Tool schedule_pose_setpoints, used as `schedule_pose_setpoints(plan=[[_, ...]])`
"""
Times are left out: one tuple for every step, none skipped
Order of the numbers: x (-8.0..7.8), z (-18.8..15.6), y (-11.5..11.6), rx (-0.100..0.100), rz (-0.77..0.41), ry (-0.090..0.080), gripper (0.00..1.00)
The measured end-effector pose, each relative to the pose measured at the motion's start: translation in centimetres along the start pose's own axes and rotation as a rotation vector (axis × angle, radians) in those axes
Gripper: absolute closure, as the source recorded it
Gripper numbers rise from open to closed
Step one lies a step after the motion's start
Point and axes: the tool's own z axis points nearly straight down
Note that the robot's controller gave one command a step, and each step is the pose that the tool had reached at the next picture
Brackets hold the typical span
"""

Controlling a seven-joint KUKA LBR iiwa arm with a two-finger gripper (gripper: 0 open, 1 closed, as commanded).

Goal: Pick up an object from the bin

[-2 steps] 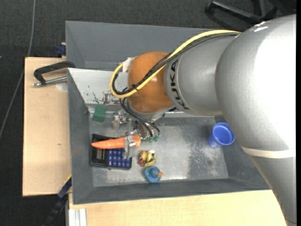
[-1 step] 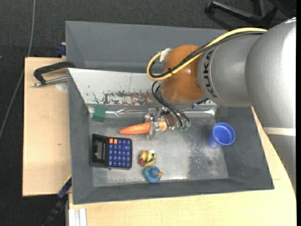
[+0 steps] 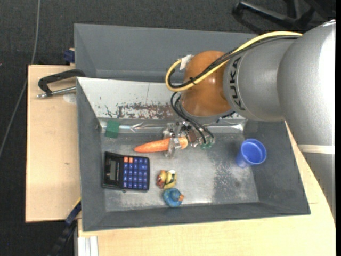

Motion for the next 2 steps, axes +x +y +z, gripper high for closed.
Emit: schedule_pose_setpoints(plan=[[0.1,-0.9,0.0,0.0,0.0,0.004,1.0],[0.0,-3.0,0.0,0.0,0.001,-0.001,1.0]])
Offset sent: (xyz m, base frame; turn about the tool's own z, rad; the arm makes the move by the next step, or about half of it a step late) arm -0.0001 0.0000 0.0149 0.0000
